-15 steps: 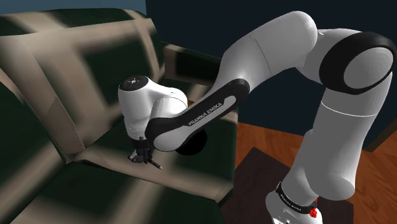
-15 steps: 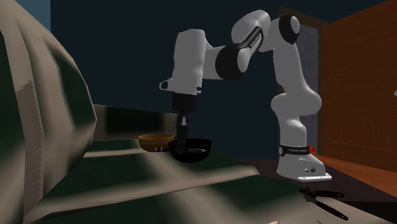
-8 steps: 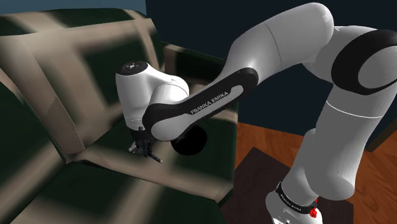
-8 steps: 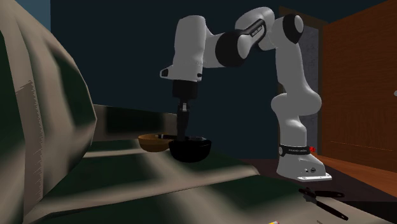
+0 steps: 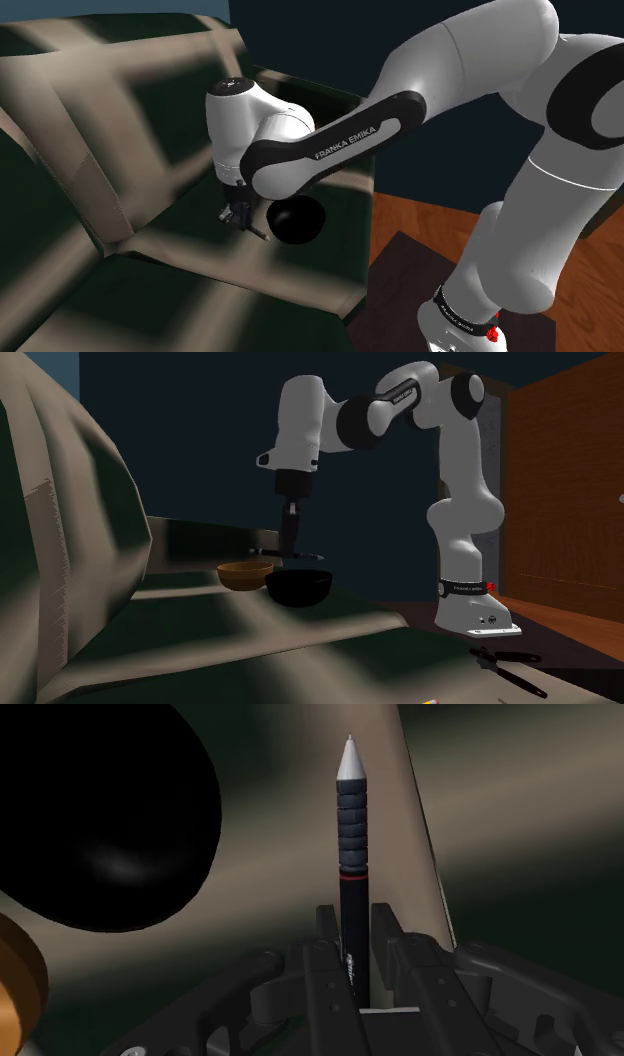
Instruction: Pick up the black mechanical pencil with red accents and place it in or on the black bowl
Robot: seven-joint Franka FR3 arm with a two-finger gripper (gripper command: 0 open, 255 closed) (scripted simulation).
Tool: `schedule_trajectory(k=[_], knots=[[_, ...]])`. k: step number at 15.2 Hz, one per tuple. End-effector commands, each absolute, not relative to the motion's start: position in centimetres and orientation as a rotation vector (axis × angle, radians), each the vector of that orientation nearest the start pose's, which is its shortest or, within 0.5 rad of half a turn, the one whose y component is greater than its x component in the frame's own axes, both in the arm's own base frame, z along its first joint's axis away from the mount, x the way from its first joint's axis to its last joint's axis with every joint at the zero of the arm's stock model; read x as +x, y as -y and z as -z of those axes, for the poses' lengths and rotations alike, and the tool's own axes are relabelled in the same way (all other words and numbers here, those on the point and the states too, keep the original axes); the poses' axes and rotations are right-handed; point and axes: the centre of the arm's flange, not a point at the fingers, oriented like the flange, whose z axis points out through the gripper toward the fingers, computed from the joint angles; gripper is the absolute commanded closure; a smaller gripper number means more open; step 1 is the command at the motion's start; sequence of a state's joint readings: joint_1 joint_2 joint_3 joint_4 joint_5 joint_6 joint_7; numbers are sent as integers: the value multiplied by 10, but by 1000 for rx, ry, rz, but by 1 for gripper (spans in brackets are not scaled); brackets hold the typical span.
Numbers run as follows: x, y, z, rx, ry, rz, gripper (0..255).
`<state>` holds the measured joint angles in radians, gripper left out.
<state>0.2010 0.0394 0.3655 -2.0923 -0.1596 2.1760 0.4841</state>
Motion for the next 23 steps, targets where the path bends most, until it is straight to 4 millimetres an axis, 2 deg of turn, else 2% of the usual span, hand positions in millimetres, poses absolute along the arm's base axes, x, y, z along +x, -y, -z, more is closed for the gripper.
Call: schedule_trajectory(k=[1, 13, 23], knots=[[471, -269, -414, -3205, 274, 162, 255], [464, -115, -422, -3205, 274, 162, 255], [464, -115, -369, -3205, 274, 162, 255]])
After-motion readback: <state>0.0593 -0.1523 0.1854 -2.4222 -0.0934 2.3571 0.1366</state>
